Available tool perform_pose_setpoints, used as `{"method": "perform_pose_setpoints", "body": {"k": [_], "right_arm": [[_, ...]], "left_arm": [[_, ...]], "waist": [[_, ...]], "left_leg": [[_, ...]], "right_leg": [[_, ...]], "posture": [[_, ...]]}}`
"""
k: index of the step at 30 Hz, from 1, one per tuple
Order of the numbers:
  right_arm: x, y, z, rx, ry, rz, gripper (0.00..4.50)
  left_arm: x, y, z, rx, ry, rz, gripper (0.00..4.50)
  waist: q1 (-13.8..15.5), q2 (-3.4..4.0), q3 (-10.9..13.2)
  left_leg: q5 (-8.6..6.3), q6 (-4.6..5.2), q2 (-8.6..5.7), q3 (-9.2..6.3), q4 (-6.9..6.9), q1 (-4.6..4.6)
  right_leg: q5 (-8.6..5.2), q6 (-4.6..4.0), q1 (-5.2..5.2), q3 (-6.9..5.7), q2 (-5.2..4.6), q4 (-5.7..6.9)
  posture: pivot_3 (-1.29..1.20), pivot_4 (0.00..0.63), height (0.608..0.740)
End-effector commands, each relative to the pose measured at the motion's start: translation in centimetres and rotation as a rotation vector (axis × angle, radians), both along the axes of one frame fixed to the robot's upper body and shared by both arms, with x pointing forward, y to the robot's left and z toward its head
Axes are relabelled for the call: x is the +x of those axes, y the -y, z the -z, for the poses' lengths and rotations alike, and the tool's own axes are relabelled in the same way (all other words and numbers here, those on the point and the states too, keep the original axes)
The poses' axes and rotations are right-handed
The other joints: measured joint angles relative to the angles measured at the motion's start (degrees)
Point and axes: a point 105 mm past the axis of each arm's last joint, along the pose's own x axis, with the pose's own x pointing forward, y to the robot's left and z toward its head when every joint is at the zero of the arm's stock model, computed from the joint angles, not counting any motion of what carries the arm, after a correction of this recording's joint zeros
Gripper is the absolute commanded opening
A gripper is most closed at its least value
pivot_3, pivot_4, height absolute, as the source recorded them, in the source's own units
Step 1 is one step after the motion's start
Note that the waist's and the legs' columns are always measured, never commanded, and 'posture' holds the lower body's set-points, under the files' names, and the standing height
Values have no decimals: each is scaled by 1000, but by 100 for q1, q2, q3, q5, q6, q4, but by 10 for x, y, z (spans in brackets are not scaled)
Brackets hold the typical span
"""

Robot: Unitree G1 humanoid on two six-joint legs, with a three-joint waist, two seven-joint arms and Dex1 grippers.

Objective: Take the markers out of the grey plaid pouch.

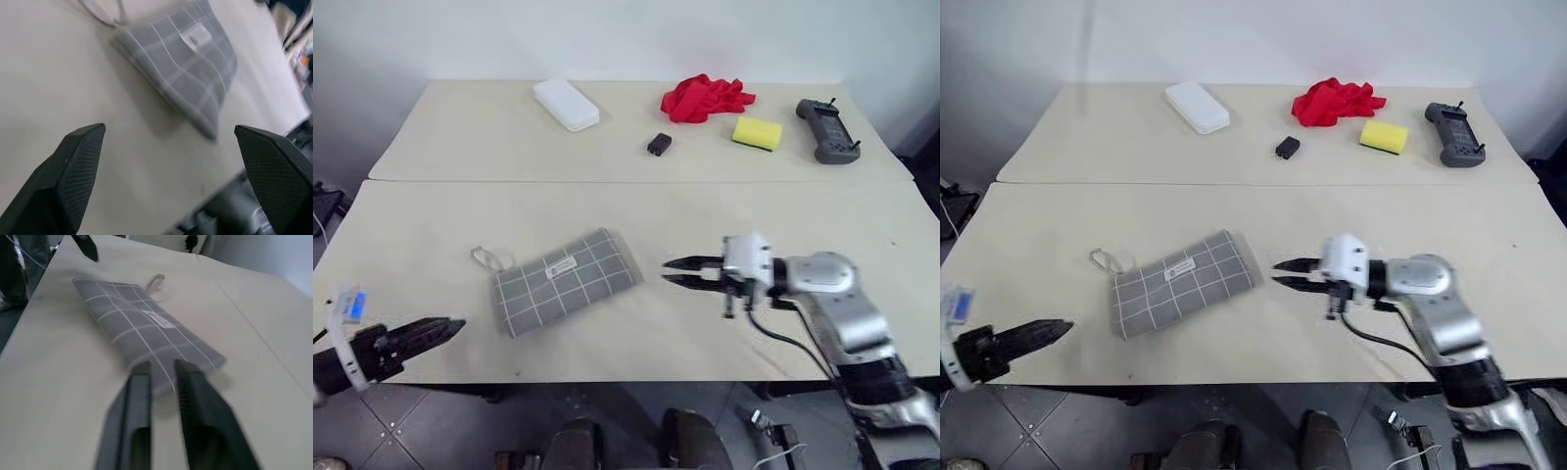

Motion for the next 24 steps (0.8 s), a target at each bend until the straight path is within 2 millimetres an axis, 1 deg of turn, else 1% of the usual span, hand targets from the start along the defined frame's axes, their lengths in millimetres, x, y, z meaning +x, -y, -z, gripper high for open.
{"method": "perform_pose_setpoints", "body": {"k": [1, 3, 4, 6, 9, 11, 13, 17, 20, 24], "right_arm": [[21, -26, 1, -58, 49, 41, 50], [35, -51, 3, -79, 66, 56, 50], [39, -58, 5, -86, 55, 58, 50], [45, -66, 7, -92, 64, 65, 50], [56, -75, 16, -120, 66, 107, 50], [56, -78, 30, -178, 61, 102, 50], [51, -80, 43, -221, 44, 74, 50], [47, -79, 58, -265, 47, 44, 50], [48, -77, 61, -278, 68, 46, 50], [51, -75, 59, -283, 97, 43, 50]], "left_arm": [[14, 5, 11, -83, -128, -43, 4500], [25, 11, 17, -107, -181, -56, 4500], [25, 15, 16, -113, -205, -40, 4500], [26, 19, 11, -151, -211, -25, 4500], [27, 21, 16, -157, -260, -31, 4500], [32, 25, 20, -181, -282, -37, 4500], [35, 33, 24, -192, -307, -19, 4500], [43, 43, 28, -216, -328, -20, 4500], [48, 48, 29, -218, -340, -17, 4500], [53, 53, 30, -225, -360, -11, 4500]], "waist": [[-16, 0, -1], [-71, -2, -1], [-99, -4, -3], [-116, -8, -5], [-116, -8, -6], [-111, -8, -6], [-96, -8, -6], [-94, -8, -8], [-93, -8, -14], [-91, -7, -20]], "left_leg": [[0, 0, -2, -2, 0, 1], [3, 1, -11, 2, 3, 6], [6, -1, -11, 1, 3, 2], [6, -5, -9, -5, 2, 3], [4, -4, -13, -10, -1, 6], [3, -2, -18, -10, -1, 6], [4, -3, -19, -13, 0, 7], [7, -6, -19, -15, 3, 27], [8, -7, -19, -15, 4, 34], [9, -9, -19, -14, 4, 37]], "right_leg": [[0, 0, 0, -3, -1, 4], [0, 0, -4, -7, -3, 23], [0, 0, -5, -11, -2, 22], [-2, -3, -9, -21, 2, 35], [-2, -4, -10, -25, 1, 45], [-2, -4, -10, -25, -1, 43], [-2, -3, -4, -26, -1, 41], [-2, -3, 21, -27, -1, 32], [-2, -3, 25, -25, -1, 35], [-2, -3, 27, -24, -1, 35]], "posture": [[0, 150, 740], [0, 150, 740], [0, 150, 740], [0, 150, 740], [0, 150, 740], [0, 150, 740], [0, 150, 740], [0, 150, 740], [0, 150, 740], [0, 150, 740]]}}
